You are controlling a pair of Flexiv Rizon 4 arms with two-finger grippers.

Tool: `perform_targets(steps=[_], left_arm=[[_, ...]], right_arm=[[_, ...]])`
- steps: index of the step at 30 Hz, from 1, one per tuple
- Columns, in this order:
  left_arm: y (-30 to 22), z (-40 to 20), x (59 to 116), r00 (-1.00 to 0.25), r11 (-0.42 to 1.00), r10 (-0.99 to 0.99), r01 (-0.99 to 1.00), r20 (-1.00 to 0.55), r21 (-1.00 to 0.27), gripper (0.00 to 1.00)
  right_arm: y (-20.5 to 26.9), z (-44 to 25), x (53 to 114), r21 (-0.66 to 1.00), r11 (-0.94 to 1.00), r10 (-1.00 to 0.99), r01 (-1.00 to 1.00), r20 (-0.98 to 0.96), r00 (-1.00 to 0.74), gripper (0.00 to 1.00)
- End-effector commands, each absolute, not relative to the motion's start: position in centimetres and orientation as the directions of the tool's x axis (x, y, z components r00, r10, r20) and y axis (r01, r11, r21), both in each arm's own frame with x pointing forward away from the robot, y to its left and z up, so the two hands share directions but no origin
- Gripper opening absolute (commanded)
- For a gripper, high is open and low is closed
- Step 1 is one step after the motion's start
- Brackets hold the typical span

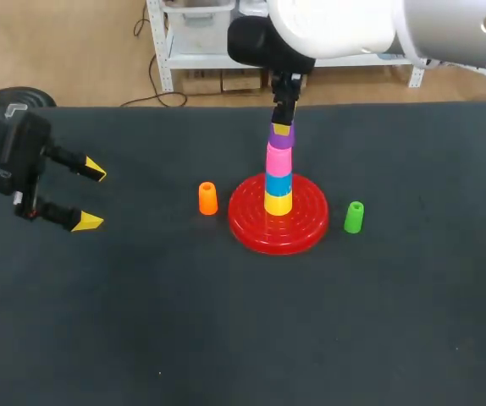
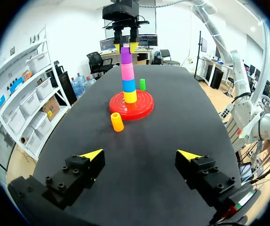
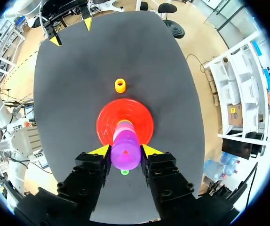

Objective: Pick up and stack the cylinders on the red base in this order: pink,purple,orange,green

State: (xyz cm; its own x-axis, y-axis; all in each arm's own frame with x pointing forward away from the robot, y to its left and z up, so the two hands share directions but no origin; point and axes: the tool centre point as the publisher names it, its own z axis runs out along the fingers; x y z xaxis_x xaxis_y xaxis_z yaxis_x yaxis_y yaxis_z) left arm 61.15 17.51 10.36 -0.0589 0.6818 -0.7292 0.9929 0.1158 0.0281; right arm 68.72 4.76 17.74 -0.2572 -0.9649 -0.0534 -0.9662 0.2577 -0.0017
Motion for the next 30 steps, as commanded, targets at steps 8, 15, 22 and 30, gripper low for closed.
perform_targets(steps=[8,15,22,30], left_arm=[[17.6,10.2,61.1,-0.056,0.115,0.679,0.993,-0.732,0.032,1.00],[17.6,10.2,61.1,-0.056,0.115,0.679,0.993,-0.732,0.032,1.00],[17.6,10.2,61.1,-0.056,0.115,0.679,0.993,-0.732,0.032,1.00],[17.6,10.2,61.1,-0.056,0.115,0.679,0.993,-0.732,0.032,1.00]], right_arm=[[5.3,17.5,68.5,0.001,0.240,-0.969,-0.971,-0.055,-0.240,0.00],[5.1,16.7,68.4,0.006,0.242,-0.970,-0.970,-0.037,-0.242,0.00],[4.9,16.7,68.5,-0.002,0.242,-0.970,-0.970,-0.035,-0.242,0.00],[5.0,15.6,68.6,0.028,0.241,-0.969,-0.970,-0.039,-0.242,0.00]])
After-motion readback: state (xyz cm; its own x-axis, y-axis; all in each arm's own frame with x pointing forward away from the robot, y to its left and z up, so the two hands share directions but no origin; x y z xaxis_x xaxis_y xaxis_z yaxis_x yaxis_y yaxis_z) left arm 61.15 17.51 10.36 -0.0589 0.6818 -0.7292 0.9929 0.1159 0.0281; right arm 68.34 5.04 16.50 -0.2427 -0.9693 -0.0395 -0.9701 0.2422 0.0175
